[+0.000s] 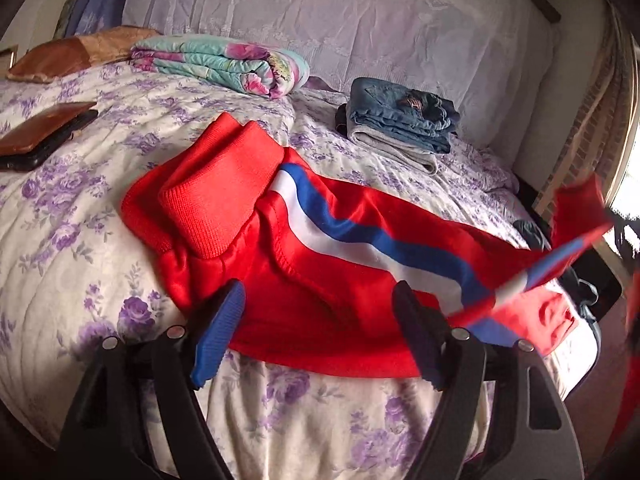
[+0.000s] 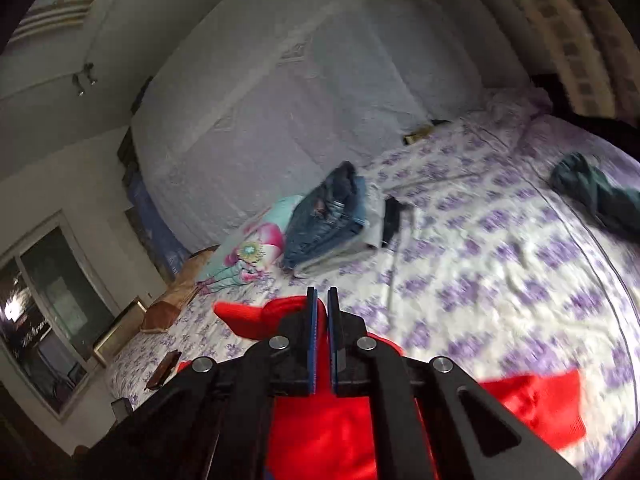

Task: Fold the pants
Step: 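Grasp the ribbed cuff of the pants with the right tool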

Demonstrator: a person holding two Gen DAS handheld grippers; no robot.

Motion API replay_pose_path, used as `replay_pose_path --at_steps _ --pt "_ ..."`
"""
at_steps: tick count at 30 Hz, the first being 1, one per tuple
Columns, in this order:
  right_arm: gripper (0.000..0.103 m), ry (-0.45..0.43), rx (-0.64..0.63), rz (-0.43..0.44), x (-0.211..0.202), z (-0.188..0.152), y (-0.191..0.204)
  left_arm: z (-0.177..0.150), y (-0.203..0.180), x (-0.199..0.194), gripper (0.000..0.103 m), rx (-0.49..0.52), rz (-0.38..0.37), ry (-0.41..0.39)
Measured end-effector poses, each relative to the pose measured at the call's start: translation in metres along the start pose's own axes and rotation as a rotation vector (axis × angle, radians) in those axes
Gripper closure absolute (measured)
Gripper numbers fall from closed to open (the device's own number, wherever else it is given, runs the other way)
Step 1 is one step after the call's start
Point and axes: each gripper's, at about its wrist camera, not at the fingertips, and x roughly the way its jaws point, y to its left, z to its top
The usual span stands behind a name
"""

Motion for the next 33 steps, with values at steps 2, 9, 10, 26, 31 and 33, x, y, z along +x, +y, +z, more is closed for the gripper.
replay_pose_path --at_steps 2,9,10,26,31,33 --pt "0.098 0.067 0.099 -0.091 -0.012 -0.032 -0.049 0.000 -0.001 0.001 0.029 0.001 0.004 -0.002" --pt "0.093 0.015 0.226 -0.217 -0.056 -0.069 -0.109 -0.003 -0.010 0.003 0.026 0.007 0.050 0.002" --pt "0.091 0.015 0.129 -0.233 -0.055 -0.065 -0.090 -0.002 -0.008 0.002 0.026 -0.007 0.044 0.002" --pt "0.046 0.205 -1.050 -0.551 0.098 -0.158 0.073 -0.004 -0.003 -0.006 0.019 -0.059 -0.013 0.022" --pt "0.097 0.073 -0.809 -0.465 0.066 -0.115 0.066 -0.009 -0.013 -0.002 0.016 0.012 0.034 0.016" --pt "0.097 -0.024 -0.531 -0.385 0.027 -0.082 0.040 -0.010 -0.016 -0.001 0.015 0.028 0.047 0.015"
